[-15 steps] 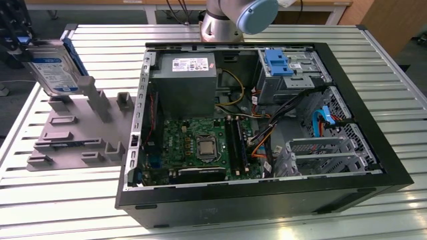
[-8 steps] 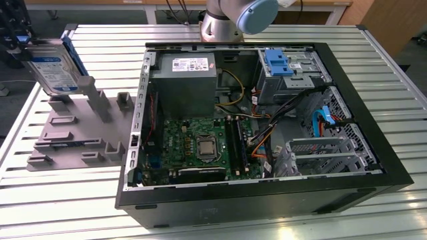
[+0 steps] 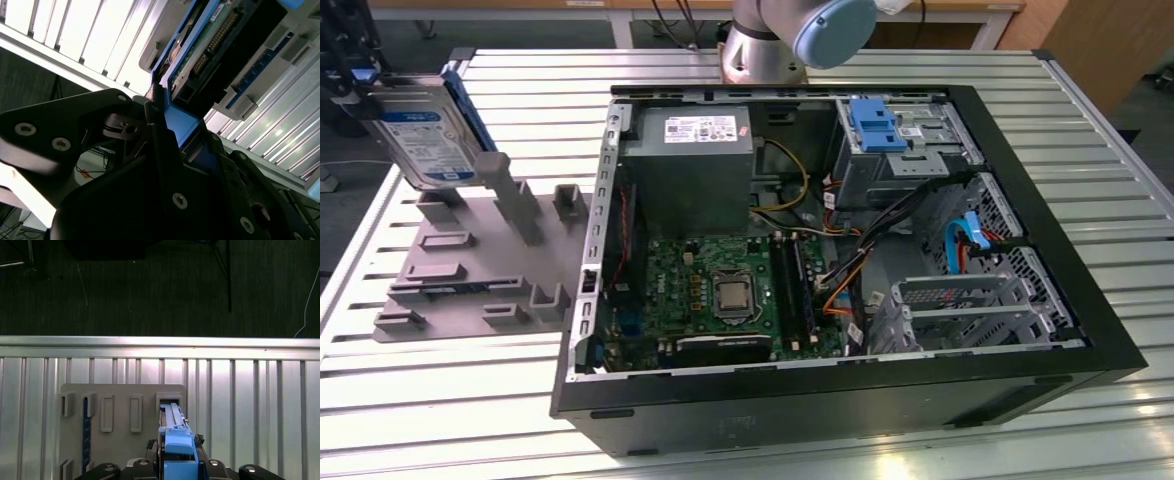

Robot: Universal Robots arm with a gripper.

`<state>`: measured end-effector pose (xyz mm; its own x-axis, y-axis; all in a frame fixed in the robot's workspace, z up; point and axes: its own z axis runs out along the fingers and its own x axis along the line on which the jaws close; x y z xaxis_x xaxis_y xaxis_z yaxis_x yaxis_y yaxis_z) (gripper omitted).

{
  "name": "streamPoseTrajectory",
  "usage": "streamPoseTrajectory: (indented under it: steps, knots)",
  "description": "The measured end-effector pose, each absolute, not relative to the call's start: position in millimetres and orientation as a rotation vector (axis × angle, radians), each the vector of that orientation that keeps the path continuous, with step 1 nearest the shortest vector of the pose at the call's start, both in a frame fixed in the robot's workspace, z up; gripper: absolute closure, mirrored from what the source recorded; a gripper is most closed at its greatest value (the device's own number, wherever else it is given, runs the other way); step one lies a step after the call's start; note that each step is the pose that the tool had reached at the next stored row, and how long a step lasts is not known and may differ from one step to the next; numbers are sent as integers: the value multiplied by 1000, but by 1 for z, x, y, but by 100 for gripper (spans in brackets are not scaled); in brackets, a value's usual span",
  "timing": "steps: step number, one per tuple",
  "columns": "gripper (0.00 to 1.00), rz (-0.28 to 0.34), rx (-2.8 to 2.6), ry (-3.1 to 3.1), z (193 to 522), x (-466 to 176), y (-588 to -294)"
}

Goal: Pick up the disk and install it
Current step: 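Pick up the disk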

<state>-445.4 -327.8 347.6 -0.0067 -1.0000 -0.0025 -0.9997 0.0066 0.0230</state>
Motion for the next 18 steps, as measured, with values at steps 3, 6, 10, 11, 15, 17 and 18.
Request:
streamPoseTrajectory:
  steps: [3,6,10,11,15,17,18]
  knots:
    - [64,-28,2204,-2219,349,-445,-328]
    - [64,-28,2204,-2219,351,-445,-328]
    - [64,-28,2204,-2219,354,-445,-328]
    - [64,-28,2204,-2218,354,-445,-328]
    - [64,-28,2204,-2219,376,-445,-328]
    - [64,-28,2204,-2218,376,-445,-328]
    - [64,-28,2204,-2219,376,-445,-328]
